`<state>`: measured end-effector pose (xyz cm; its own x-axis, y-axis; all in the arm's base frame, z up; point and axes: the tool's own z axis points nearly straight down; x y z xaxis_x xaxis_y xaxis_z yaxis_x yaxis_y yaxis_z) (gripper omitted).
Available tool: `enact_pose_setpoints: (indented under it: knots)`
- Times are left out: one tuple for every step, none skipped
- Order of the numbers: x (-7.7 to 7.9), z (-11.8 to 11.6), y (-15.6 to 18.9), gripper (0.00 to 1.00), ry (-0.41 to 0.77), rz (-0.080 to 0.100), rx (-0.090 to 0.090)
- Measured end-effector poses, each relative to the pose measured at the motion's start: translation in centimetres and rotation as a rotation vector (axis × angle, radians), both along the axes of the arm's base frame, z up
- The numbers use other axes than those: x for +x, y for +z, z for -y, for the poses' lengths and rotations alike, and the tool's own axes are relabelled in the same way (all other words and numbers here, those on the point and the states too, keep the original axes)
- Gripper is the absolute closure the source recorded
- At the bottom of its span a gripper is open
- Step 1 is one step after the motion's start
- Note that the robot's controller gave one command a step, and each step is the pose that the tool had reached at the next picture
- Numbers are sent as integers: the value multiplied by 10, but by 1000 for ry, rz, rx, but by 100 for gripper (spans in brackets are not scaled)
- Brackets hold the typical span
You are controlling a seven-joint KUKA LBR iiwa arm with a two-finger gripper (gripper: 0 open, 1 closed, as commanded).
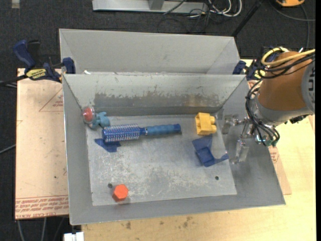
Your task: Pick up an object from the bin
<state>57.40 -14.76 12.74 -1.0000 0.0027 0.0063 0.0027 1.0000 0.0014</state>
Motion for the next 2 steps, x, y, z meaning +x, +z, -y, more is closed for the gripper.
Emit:
enact_pose_setpoints:
  knots:
    - [7,-29,-60,0,-62,3,2]
    - [-1,-14,-27,0,-198,11,-2]
